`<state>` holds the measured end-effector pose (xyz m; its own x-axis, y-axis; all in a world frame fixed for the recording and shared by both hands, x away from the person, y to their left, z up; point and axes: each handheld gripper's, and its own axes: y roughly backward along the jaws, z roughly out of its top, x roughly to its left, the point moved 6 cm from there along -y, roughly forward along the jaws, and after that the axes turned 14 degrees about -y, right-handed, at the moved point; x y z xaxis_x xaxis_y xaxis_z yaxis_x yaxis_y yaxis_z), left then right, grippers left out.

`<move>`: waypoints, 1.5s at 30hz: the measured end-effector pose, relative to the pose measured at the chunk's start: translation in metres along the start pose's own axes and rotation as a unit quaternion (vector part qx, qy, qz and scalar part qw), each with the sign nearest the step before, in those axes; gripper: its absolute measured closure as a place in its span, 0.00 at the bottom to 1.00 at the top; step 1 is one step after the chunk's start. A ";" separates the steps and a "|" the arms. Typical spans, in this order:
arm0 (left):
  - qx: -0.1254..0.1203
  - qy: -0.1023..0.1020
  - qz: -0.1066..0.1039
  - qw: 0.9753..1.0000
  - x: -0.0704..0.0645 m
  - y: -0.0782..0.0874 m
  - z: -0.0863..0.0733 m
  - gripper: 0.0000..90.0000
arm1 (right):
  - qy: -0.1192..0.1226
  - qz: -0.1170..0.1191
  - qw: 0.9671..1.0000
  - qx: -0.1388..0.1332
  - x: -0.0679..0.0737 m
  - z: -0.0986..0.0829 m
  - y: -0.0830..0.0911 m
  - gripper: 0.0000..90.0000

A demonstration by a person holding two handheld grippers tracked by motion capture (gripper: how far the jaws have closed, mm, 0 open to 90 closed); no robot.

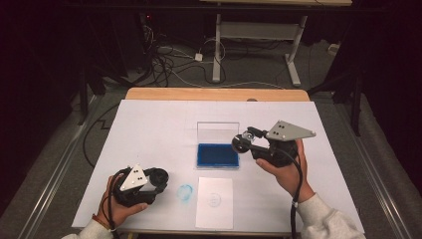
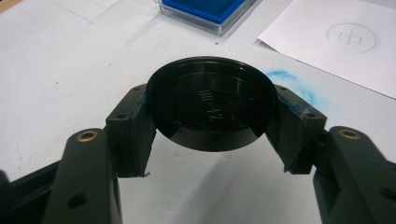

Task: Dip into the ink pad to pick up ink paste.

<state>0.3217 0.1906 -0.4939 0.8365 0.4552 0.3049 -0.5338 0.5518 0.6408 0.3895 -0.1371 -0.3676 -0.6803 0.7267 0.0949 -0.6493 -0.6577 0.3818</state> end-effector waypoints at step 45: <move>0.001 0.005 -0.003 1.000 0.000 0.001 -0.003 0.41 | 0.027 0.000 0.979 0.202 0.025 -0.049 -0.146 0.63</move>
<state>0.3211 0.1933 -0.4948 0.8380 0.4597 0.2940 -0.5292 0.5529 0.6436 0.4510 -0.0328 -0.4658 -0.7037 0.7087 0.0503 -0.4702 -0.5176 0.7148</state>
